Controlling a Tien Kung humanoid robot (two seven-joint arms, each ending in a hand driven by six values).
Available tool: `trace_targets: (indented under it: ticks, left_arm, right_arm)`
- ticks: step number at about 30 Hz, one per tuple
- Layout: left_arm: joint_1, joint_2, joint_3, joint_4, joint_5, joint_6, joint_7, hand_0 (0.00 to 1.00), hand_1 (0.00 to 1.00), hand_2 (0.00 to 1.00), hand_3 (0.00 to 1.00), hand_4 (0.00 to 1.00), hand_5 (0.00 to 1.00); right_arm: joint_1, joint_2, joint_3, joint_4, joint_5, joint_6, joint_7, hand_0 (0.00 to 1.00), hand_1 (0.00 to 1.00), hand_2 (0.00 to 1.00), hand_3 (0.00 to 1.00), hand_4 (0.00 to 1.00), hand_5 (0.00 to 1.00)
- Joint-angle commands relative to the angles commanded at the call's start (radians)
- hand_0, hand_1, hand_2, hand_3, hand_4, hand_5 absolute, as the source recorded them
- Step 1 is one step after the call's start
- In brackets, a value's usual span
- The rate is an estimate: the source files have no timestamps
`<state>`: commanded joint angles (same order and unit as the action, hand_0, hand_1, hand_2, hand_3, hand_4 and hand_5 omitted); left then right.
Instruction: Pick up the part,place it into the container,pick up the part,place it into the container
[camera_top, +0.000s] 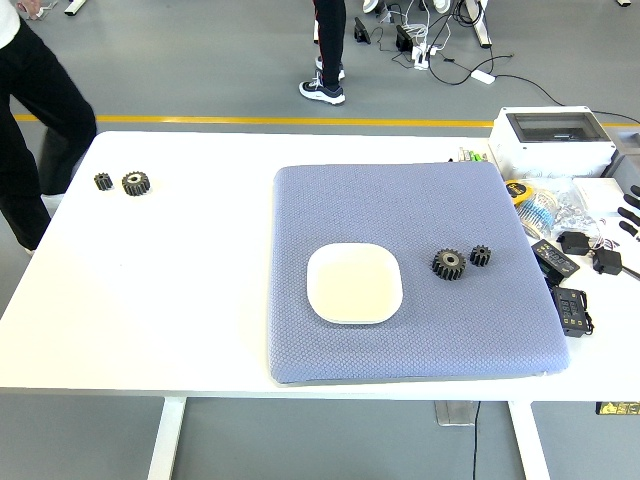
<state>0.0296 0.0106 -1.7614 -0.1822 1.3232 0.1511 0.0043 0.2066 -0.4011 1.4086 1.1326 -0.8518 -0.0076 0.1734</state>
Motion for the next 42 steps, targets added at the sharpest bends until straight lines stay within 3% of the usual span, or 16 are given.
trace_targets:
  ticks: [9, 10, 15, 16, 21, 22, 32, 34, 38, 42]
  left_arm:
    - [0.027, 0.005, -0.022, 0.002, 0.027, 0.002, 0.006, 0.748, 0.731, 0.782, 0.624, 0.765, 0.707]
    - [0.028, 0.005, -0.023, 0.002, 0.028, 0.002, 0.006, 0.748, 0.732, 0.781, 0.623, 0.764, 0.707]
    - [0.025, -0.002, -0.019, 0.002, 0.024, 0.002, 0.011, 0.748, 0.732, 0.781, 0.623, 0.764, 0.707]
    - [0.023, -0.002, -0.020, 0.002, 0.024, 0.002, 0.012, 0.748, 0.732, 0.782, 0.622, 0.764, 0.707]
    - [0.015, -0.001, -0.031, 0.002, 0.029, 0.003, 0.014, 0.748, 0.732, 0.782, 0.622, 0.764, 0.707]
    - [0.015, 0.000, -0.032, 0.002, 0.029, 0.003, 0.014, 0.747, 0.732, 0.781, 0.622, 0.763, 0.706]
    - [0.010, 0.005, -0.063, 0.002, 0.048, 0.004, 0.017, 0.747, 0.731, 0.779, 0.621, 0.763, 0.706]
    - [0.008, 0.005, -0.068, 0.002, 0.046, 0.003, 0.014, 0.748, 0.731, 0.779, 0.622, 0.764, 0.705]
    - [0.003, 0.007, -0.080, 0.002, 0.053, 0.004, 0.016, 0.748, 0.731, 0.779, 0.622, 0.764, 0.705]
    - [0.000, 0.006, -0.089, 0.002, 0.059, 0.003, 0.015, 0.748, 0.731, 0.779, 0.621, 0.764, 0.704]
  right_arm:
    - [0.113, -0.037, -0.156, -0.047, 0.021, -0.026, -0.021, 0.905, 0.850, 0.849, 0.824, 0.998, 0.900]
    - [0.124, -0.042, -0.175, -0.050, 0.019, -0.027, -0.021, 0.893, 0.846, 0.851, 0.825, 0.998, 0.704]
    - [0.227, -0.091, -0.321, -0.095, -0.068, -0.039, -0.012, 0.893, 0.846, 0.851, 0.825, 0.998, 0.704]
    - [0.242, -0.098, -0.344, -0.103, -0.095, -0.044, -0.010, 0.876, 0.839, 0.853, 0.832, 0.998, 0.524]
    - [0.316, -0.133, -0.453, -0.136, -0.223, -0.060, -0.004, 0.876, 0.839, 0.853, 0.832, 0.998, 0.524]
    - [0.337, -0.139, -0.483, -0.141, -0.253, -0.066, -0.002, 0.837, 0.819, 0.841, 0.853, 0.998, 0.290]
    - [0.520, -0.170, -0.714, -0.179, -0.491, -0.068, 0.019, 0.814, 0.790, 0.839, 0.839, 0.998, 0.245]
    - [0.565, -0.163, -0.775, -0.200, -0.533, -0.066, 0.027, 0.761, 0.751, 0.816, 0.822, 0.998, 0.227]
    - [0.643, -0.132, -0.894, -0.252, -0.614, -0.059, 0.045, 0.761, 0.751, 0.816, 0.822, 0.998, 0.227]
    - [0.680, -0.109, -0.968, -0.288, -0.669, -0.057, 0.054, 0.705, 0.707, 0.775, 0.795, 0.998, 0.171]
